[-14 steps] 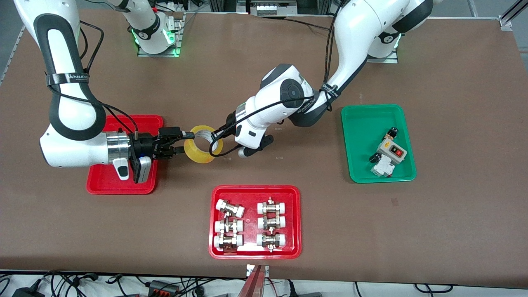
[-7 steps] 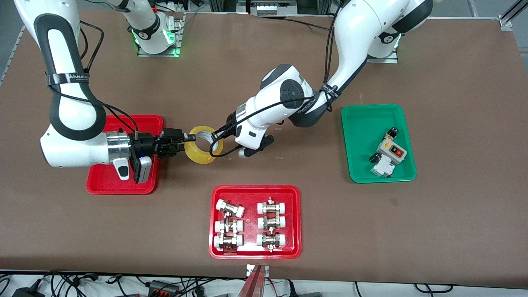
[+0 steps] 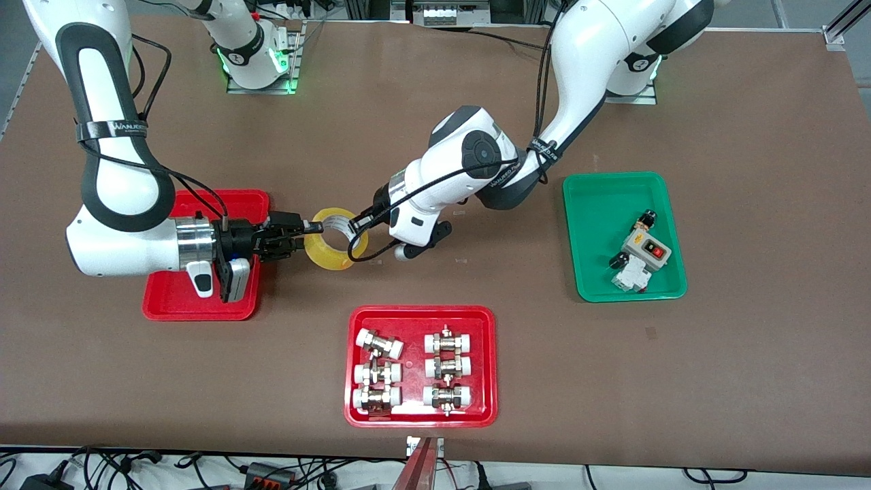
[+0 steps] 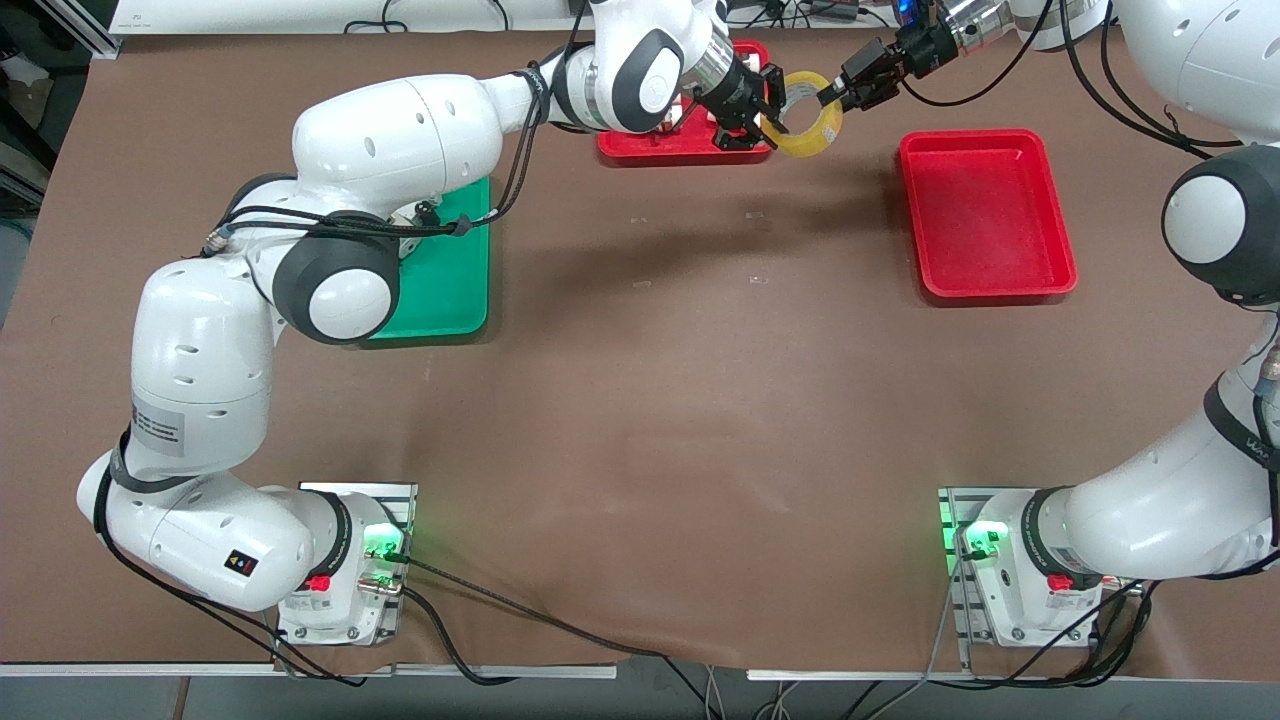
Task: Left arm passes tape to right arm into tray
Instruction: 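Grasp the tape roll with the right gripper beside the left gripper, then open the left gripper and withdraw it from the tape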
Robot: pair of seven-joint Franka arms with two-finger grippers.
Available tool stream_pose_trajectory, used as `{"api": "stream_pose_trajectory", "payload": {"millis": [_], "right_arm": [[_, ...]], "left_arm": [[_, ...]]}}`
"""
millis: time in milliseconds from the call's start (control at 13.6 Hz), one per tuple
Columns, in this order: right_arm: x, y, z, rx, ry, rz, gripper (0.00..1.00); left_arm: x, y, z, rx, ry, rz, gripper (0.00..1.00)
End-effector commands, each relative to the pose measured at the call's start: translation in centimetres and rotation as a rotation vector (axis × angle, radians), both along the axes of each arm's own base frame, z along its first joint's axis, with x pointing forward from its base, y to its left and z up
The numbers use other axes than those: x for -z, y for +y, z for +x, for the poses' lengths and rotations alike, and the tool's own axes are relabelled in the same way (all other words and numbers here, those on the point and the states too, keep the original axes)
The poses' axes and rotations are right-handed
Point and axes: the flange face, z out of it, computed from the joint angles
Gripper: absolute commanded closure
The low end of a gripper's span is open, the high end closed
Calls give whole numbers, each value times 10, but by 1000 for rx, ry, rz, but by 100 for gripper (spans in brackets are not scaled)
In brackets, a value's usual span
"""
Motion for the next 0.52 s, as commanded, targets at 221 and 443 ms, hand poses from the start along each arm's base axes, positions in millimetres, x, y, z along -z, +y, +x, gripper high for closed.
{"api": "stream_pose_trajectory", "payload": {"millis": [221, 443], "right_arm": [[-3, 1, 2, -12, -30, 19, 70], [-3, 1, 2, -12, -30, 19, 70]], "left_arm": [[-29, 34, 27, -6, -30, 54, 0], [-56, 75, 35, 175, -43, 152, 0]]}}
